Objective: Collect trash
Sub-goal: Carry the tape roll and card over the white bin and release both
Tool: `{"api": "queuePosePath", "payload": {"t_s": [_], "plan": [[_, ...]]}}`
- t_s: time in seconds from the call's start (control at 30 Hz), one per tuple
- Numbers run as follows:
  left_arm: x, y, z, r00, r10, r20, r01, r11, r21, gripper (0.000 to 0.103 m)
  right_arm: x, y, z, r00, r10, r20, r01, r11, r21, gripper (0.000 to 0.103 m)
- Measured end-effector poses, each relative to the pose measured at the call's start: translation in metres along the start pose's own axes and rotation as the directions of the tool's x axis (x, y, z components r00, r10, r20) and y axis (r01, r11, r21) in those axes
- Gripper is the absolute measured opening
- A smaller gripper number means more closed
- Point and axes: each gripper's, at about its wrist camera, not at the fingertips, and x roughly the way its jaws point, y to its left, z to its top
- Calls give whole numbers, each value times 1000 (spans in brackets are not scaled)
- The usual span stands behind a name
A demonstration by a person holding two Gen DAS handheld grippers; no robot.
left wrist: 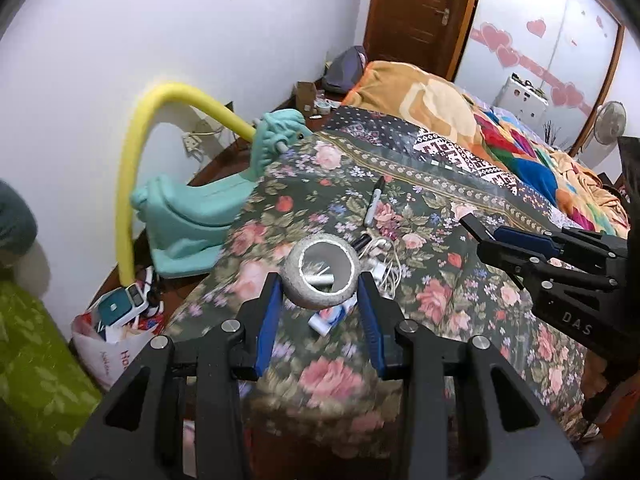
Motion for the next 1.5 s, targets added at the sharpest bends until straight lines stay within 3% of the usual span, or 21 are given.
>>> {"api": "queuePosePath", "payload": {"t_s": [0.43, 0.77, 1.03, 1.2, 1.5], "plan": [[-81, 60, -82, 994, 107, -2, -106, 989, -104, 38, -41, 117, -21, 991, 132, 15, -130, 988, -84, 23], [-114, 125, -151, 981, 187, -46, -193, 953, -236, 38, -24, 209, -41, 967, 241, -76, -252, 945, -210, 23], [-107, 169, -215, 966, 216, -140, -252, 908, -334, 37, 13, 272, -66, 937, 282, -207, -333, 900, -282, 23], [-83, 191, -259, 949, 203, -240, -282, 886, -368, 37, 44, 303, -82, 912, 282, -296, -369, 879, -300, 23], [-44, 238, -317, 921, 135, -366, -303, 839, -453, 38, 101, 355, -102, 848, 278, -451, -443, 839, -315, 23]]}}
